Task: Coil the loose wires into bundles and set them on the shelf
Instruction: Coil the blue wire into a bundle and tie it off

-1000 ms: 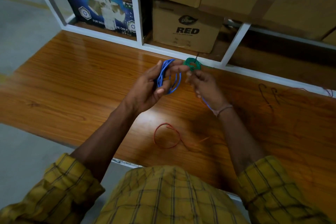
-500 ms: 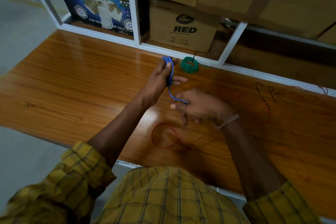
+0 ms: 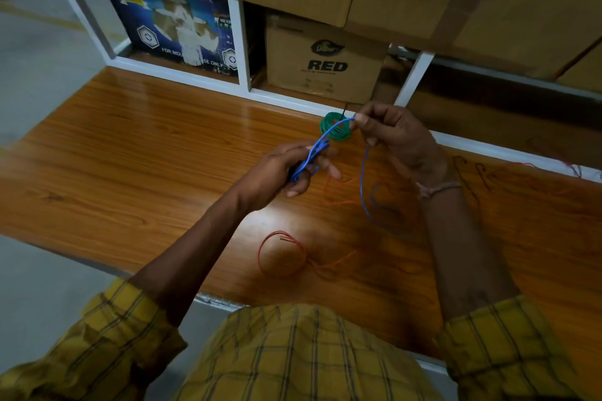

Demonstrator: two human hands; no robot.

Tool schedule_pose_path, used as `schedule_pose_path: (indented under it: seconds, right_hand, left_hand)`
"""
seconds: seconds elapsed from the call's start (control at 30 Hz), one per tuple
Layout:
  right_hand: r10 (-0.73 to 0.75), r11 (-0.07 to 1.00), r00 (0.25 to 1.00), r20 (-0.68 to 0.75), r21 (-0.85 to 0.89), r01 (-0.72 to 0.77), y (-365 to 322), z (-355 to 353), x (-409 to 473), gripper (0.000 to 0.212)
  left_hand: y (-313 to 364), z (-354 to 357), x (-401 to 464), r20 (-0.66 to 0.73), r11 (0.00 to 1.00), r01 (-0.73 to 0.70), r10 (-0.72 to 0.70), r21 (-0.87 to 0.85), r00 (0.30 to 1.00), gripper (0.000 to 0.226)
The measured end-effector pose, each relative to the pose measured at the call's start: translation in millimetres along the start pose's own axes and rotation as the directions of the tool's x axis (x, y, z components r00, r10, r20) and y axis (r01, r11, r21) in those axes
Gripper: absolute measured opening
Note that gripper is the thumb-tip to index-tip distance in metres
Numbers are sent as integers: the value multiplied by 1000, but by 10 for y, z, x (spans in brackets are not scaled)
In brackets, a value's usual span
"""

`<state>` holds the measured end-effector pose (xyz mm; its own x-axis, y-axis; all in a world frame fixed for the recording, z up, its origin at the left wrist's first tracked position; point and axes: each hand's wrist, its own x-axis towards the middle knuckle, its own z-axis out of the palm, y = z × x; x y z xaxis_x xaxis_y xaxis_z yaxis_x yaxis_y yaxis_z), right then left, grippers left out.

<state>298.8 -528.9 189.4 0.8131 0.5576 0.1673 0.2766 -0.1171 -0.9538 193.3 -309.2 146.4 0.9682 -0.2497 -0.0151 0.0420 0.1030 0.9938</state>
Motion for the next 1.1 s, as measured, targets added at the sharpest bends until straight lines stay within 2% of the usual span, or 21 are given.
schedule_pose_path:
  seconds: [0.1,0.17,0.33,0.43,0.57,0.73,0.8,0.9,0.93,1.0,1.1]
  right_hand:
    - [45,999,979,-198,-6,-47,189,157,70,24]
    - [100,995,964,-248,42,-93,322,270,79,22]
    - [231,971,947,-222,112,-211,614,492,-28,20]
    - [282,955,935,-215,-31,-295,684,566,-66,28]
    - [318,921,940,-122,-194,-337,640,662,-150,32]
    - [443,848,883,152,-390,-359,510,807,-318,30]
    - [406,850,878,256,-460,-259,336,820,-363,37]
    - [266,842,901,343,-537,-44,61,719,-390,40]
    - [240,837,899,367,-548,0,-12,648,-360,41]
    - [256,872,856,449,-490,-4,-158,489,-290,36]
    - [209,926,823,528,-378,8,-389,309,-208,16]
  left_hand:
    - [31,39,-15,17,979,-17,21,-204,1000,47]
    - [44,47,4,-7,945,-29,29,-325,1000,49]
    - [42,60,60,-113,885,-72,22,-459,993,52]
    - [25,78,83,-154,823,-64,-29,-564,988,55]
    - [81,128,96,-173,823,-64,-43,-565,984,52]
    - [99,72,247,-271,919,-124,19,-375,962,49]
    - [54,37,283,-318,967,-119,43,-225,947,43]
    - [-27,45,264,-325,995,-97,102,33,940,32]
    - [-49,52,246,-315,991,-76,108,111,943,31]
    - [-107,32,226,-303,968,-25,103,249,947,31]
    - [-186,-30,229,-325,910,66,78,408,943,49]
